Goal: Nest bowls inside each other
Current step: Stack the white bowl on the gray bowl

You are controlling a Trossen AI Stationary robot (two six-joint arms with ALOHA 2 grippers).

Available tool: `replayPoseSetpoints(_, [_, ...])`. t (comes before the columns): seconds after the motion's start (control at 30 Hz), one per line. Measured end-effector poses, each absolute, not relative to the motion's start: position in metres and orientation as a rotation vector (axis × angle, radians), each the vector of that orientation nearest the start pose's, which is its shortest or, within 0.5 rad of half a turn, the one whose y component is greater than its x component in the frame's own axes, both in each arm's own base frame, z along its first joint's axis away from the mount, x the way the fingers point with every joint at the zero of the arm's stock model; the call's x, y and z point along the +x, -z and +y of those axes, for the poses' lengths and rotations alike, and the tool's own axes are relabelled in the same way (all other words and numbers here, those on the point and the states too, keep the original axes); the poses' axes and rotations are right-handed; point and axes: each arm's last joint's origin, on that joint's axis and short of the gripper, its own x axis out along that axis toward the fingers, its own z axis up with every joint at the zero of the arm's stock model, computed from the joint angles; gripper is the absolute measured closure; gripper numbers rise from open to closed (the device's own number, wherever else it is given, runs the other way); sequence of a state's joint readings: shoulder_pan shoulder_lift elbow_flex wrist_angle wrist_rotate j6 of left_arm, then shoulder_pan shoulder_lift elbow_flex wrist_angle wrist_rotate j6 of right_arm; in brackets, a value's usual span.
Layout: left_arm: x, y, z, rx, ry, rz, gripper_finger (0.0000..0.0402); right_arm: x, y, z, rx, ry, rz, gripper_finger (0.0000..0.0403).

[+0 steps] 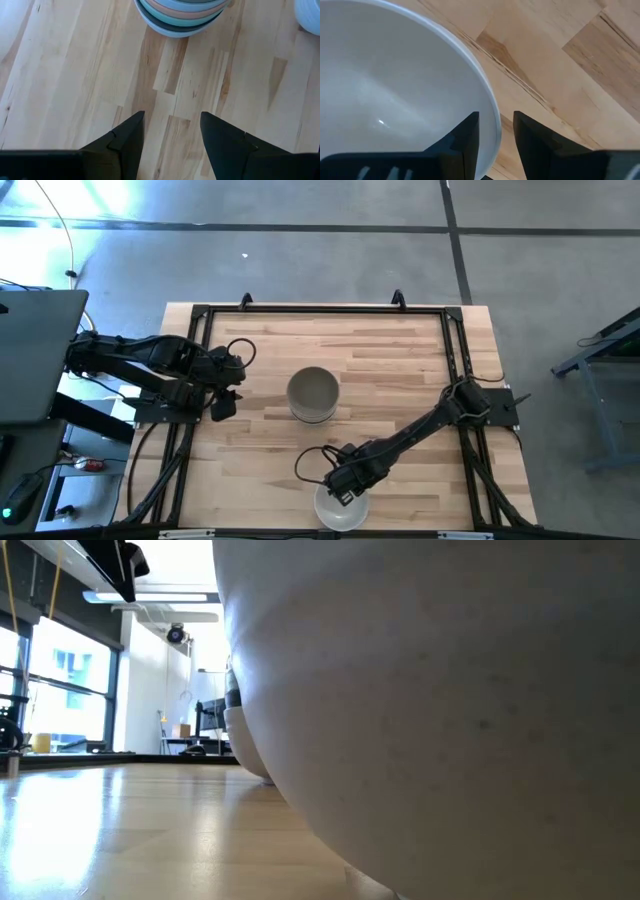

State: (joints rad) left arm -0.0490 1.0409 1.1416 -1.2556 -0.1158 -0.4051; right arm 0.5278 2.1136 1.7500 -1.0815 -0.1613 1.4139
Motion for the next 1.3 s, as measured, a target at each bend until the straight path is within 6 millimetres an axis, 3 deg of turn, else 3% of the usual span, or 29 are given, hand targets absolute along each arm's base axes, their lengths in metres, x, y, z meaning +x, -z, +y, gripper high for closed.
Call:
replayPoseSetpoints(0.23, [0.163,-0.327,-0.005,-0.265,-0.291,1.119,0.022,0.36,-0.203,0.215,0.839,0.534,1.509,0.0309])
replayPoseSetpoints(0.53, [0.163,-0.327,-0.005,-0.267,-0.292,1.119,0.022,0.36,-0.203,0.214,0.818,0.527,1.498,0.0395])
replayPoseSetpoints(1.07, [0.163,-0.327,-0.004,-0.247,-0.287,1.119,0.022,0.363,-0.205,0.209,0.856,0.499,1.537,0.0402])
replayPoseSetpoints(1.3, [0.163,-0.327,-0.004,-0.218,-0.296,1.118,0.022,0.359,-0.228,0.204,0.896,0.471,1.479,0.0402])
